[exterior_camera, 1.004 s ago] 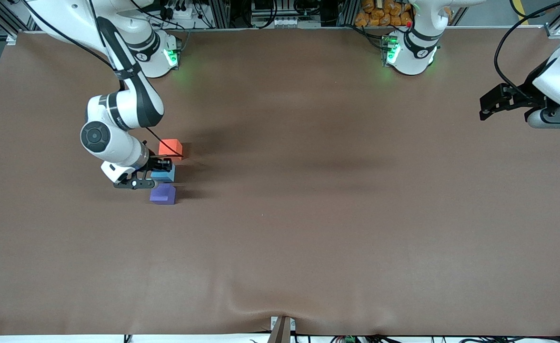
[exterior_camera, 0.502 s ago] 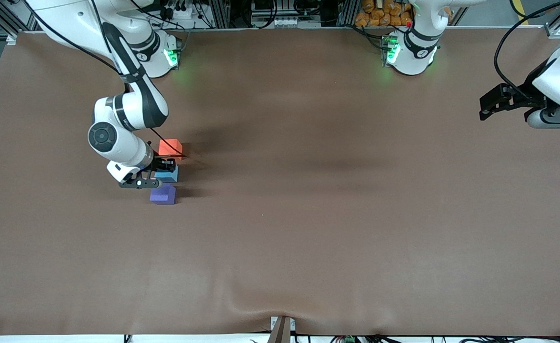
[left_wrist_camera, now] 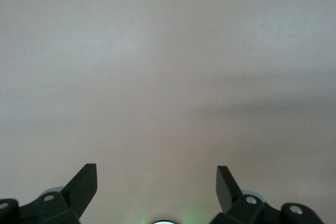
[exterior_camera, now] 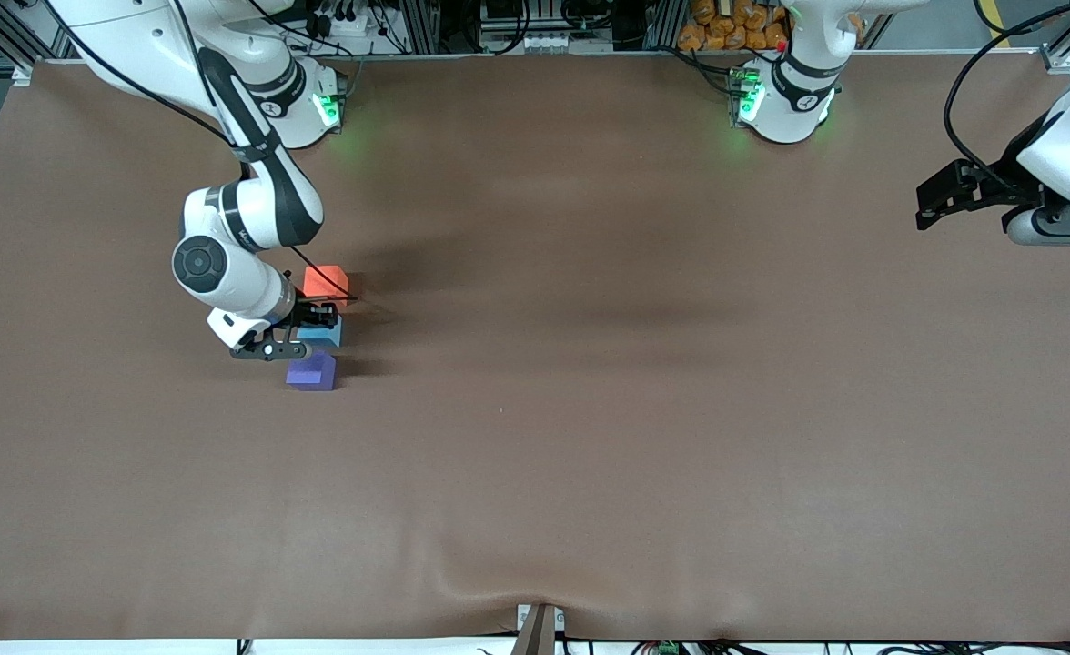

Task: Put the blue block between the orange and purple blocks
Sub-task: 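Open the right gripper and withdraw it from the cubes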

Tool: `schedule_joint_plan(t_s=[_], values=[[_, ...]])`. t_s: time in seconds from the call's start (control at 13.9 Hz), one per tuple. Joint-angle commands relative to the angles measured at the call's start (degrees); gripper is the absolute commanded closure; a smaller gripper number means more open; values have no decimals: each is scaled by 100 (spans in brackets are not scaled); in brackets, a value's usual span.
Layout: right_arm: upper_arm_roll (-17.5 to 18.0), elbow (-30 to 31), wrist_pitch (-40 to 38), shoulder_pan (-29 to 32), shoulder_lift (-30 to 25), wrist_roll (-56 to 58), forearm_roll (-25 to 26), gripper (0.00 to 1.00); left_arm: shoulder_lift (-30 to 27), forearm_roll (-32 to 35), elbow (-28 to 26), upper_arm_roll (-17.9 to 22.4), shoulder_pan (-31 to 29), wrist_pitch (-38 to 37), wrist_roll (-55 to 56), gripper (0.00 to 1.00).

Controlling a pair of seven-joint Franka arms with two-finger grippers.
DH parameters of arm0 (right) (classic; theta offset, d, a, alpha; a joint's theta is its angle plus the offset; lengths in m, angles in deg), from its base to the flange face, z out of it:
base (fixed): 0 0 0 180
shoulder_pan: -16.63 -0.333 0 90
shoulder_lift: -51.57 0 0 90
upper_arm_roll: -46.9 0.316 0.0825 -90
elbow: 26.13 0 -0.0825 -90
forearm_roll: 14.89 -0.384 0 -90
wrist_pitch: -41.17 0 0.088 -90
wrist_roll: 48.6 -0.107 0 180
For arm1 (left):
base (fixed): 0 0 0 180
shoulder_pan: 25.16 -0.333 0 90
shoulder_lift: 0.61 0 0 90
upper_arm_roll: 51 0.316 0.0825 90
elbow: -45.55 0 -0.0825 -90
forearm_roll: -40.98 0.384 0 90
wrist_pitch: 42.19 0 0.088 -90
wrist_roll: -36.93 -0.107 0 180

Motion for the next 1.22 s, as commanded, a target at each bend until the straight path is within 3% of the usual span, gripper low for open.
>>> schedule_joint_plan(t_s=[0.0,0.36,0.72,1.15], values=[[98,-222,-316,139,6,126,-56,0,-9,39,3,-40,-40,26,59,0],[80,-2601,-3013,182,23,135,-364,0,-9,39,3,-40,-40,35,59,0],[63,-4773,-4150,569,76,161,-434,0,-9,56,-15,-48,-40,26,59,0],[63,-5962,-5572,1491,-64,170,-276,0,-9,56,-24,-40,-48,26,68,0]])
